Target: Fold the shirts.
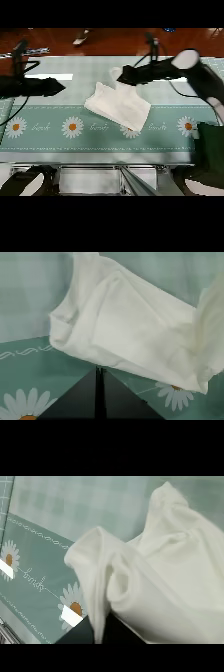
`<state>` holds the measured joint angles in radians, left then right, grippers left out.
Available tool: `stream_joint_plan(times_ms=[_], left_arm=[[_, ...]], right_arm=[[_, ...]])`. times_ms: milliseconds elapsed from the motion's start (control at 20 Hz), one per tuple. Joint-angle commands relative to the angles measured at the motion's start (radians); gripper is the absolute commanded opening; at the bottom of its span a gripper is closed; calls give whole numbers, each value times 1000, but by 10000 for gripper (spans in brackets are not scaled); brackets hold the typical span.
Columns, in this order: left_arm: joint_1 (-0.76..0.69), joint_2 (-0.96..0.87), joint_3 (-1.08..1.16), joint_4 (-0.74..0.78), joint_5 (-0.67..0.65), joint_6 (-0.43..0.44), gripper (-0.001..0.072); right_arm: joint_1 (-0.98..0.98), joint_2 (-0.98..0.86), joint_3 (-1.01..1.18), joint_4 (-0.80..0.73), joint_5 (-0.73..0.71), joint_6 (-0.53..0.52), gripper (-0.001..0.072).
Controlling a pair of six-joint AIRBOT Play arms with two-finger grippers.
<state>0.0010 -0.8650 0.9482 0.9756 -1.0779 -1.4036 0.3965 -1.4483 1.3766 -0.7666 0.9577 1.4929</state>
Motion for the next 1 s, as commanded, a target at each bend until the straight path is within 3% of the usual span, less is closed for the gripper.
stream_joint_plan(times_ms=[0, 200, 300, 450, 600, 700, 800, 850, 950], left_arm=[[82, 177, -121, 5, 12, 4, 25], [77, 167, -126, -19, 5, 5, 25], [65, 148, -126, -25, 6, 5, 25], [34, 99, -129, -25, 44, 5, 25], [32, 42, -129, -25, 65, 5, 25], [32, 23, -129, -25, 66, 5, 25], [32, 23, -129, -25, 65, 5, 25], [32, 23, -129, -25, 64, 5, 25], [30, 23, -129, -27, 64, 4, 25]], right_arm=[[100, -249, 168, 29, -21, -1, 22], [149, -377, 220, 64, -61, -2, 38], [159, -407, 220, 135, -79, -52, 423], [83, -376, 257, 215, -11, -75, 413], [-96, -253, 313, 209, 225, -37, 408], [-218, -108, 309, 21, 391, 6, 408], [-297, 84, 239, -326, 467, 71, 409], [-330, 199, 151, -461, 458, 98, 409], [-393, 431, -117, -563, 360, 146, 409]])
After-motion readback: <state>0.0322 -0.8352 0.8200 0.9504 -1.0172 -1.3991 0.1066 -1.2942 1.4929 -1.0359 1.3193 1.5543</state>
